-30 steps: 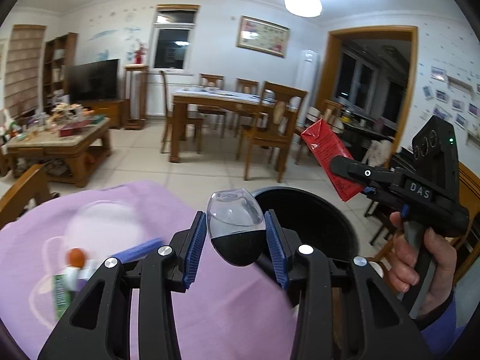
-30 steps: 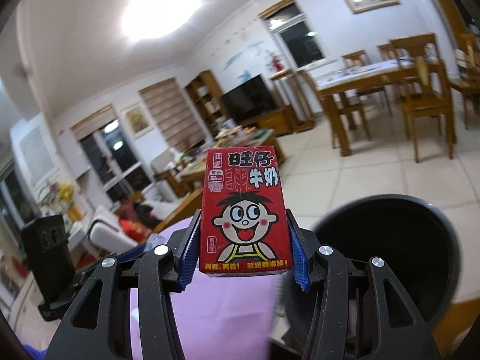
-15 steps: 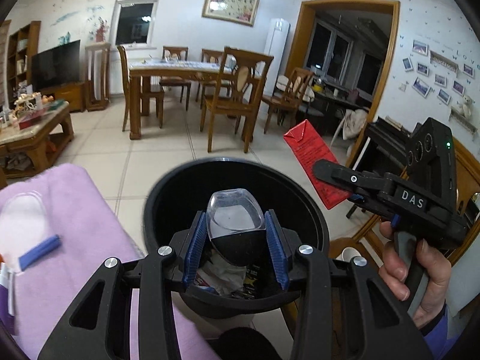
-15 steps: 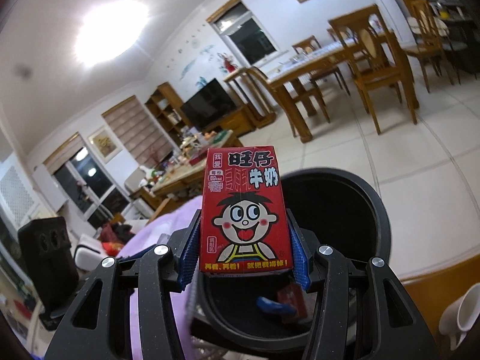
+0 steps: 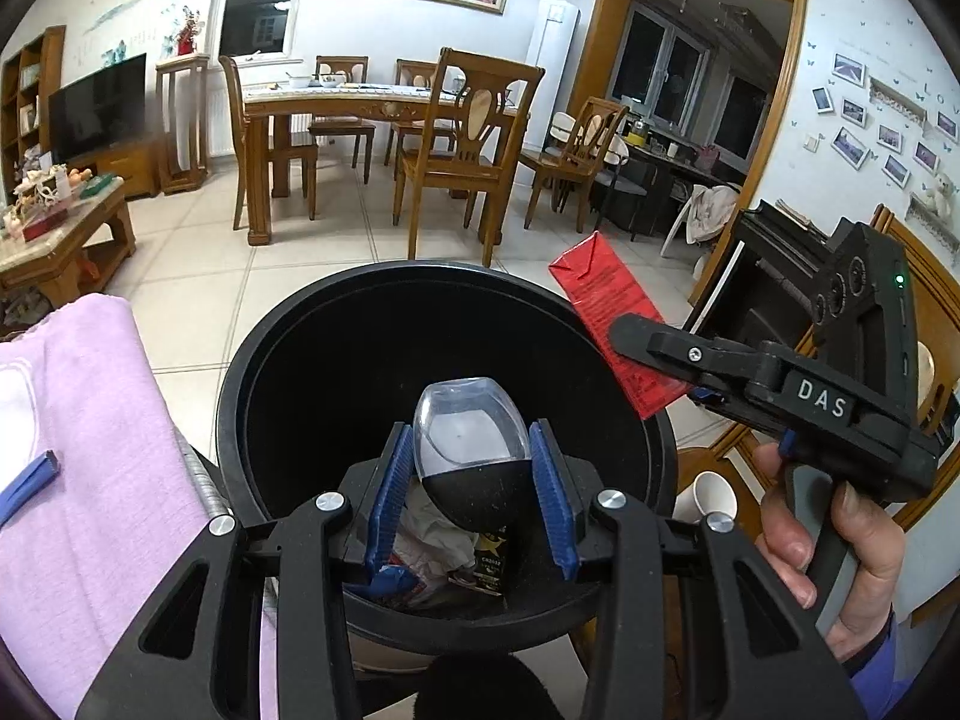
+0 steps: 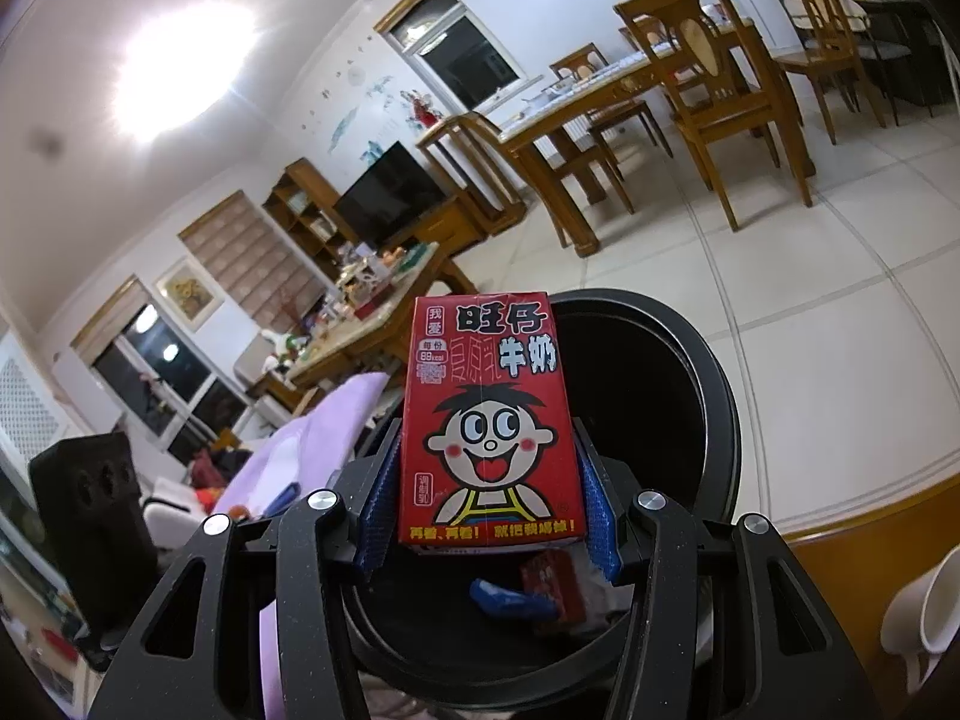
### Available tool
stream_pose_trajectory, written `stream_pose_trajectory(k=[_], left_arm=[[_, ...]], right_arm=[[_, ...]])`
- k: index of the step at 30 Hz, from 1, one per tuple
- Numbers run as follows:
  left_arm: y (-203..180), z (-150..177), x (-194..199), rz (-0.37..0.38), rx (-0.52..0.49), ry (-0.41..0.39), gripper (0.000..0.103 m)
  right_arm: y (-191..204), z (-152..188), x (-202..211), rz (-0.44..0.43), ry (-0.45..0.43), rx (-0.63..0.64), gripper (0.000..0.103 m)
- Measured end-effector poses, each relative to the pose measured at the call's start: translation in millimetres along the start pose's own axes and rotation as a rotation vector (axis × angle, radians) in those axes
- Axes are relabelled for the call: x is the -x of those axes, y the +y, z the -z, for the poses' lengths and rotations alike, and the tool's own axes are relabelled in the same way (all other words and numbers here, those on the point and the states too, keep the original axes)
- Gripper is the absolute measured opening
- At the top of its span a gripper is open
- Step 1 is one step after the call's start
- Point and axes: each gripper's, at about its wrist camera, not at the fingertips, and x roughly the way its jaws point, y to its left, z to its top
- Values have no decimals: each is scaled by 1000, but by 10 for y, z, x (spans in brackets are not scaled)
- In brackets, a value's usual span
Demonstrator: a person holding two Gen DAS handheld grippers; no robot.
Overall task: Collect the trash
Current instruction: 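Carry lid and red milk box over the black bin and open both tools, then grasp the white roll with the left tool while the right tool grasps the purple spray bottle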
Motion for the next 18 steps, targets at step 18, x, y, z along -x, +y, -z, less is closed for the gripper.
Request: stream_pose_trajectory(k=[18], left_arm=[[69,6,471,-32,22,-65,68]], right_arm=[[337,-24,-149,20,15,11,71]])
